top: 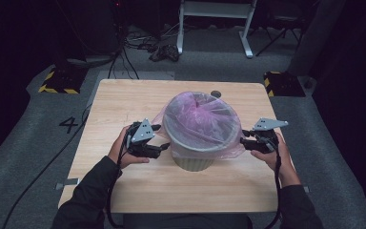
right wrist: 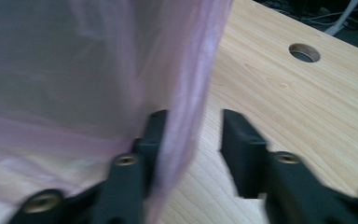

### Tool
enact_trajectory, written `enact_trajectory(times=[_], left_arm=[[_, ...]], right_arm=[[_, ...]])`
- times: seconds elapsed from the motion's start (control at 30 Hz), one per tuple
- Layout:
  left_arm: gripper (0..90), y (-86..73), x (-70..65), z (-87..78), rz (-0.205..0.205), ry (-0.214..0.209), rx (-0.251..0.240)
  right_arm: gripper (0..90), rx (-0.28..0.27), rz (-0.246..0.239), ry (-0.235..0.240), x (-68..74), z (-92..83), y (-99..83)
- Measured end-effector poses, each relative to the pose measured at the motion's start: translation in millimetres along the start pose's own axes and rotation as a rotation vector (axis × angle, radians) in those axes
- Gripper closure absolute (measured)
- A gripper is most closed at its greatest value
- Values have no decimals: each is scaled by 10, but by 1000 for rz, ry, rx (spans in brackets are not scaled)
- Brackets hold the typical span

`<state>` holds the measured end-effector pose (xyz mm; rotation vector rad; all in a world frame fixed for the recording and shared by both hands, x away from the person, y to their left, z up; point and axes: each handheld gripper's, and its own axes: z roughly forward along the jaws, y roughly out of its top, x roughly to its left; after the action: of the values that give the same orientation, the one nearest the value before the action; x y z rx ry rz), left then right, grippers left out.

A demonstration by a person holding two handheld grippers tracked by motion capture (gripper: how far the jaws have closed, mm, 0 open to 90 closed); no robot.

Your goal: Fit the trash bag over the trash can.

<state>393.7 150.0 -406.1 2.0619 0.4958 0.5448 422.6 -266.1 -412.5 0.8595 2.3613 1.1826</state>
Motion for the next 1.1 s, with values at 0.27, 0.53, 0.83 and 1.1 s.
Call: enact_trajectory(times=[0.27,0.53,0.83,1.1], left_arm=[[850,-32,43,2,30,42,5],[900,-166,-15,-10,71,46,62],[900,-407,-101,168,77,16,154],[900,-560,-159,363,76,-3,207]], right_arm=[[842,-4,-44,10,113,-45,21],[896,15,-53,26,186,-45,-89],[899,64,13,73,119,109,-314],[898,131,71,91,31,376,-418]])
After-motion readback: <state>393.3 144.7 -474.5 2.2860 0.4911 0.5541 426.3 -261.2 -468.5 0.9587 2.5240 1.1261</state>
